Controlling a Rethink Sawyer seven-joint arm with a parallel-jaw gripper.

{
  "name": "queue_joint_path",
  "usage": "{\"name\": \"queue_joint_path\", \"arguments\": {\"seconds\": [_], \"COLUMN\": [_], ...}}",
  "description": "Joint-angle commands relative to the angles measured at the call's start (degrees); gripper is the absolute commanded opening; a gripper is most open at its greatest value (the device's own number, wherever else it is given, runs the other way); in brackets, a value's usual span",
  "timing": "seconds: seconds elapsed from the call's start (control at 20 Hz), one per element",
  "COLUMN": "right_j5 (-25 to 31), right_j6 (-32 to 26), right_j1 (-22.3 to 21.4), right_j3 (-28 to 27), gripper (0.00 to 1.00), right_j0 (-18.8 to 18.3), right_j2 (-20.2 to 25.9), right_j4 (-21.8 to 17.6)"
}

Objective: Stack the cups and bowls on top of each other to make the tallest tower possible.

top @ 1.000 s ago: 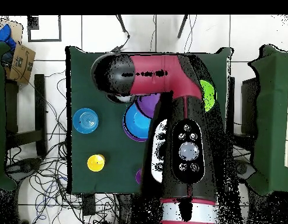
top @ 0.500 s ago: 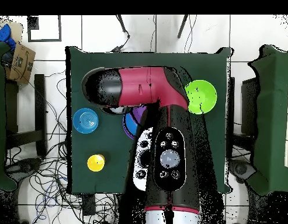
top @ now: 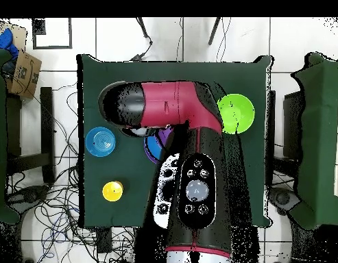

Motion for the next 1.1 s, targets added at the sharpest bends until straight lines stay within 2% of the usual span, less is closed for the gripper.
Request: {"name": "queue_joint_path", "arguments": {"seconds": [0.05,0.2,0.5,0.8,1.1], "right_j5": [4.2,4.4,0.9,3.5,7.0], "right_j6": [12.4,12.3,15.3,15.5,13.5], "right_j1": [4.8,5.4,6.5,8.7,10.4], "right_j3": [0.6,0.0,0.5,-3.2,-6.3], "gripper": [0.0,0.0,0.0,0.0,0.0], "right_j0": [2.6,3.4,5.0,6.6,7.0], "right_j2": [-0.1,-0.9,-2.2,-3.4,-4.5], "right_j4": [1.4,2.1,5.0,6.6,5.9]}}
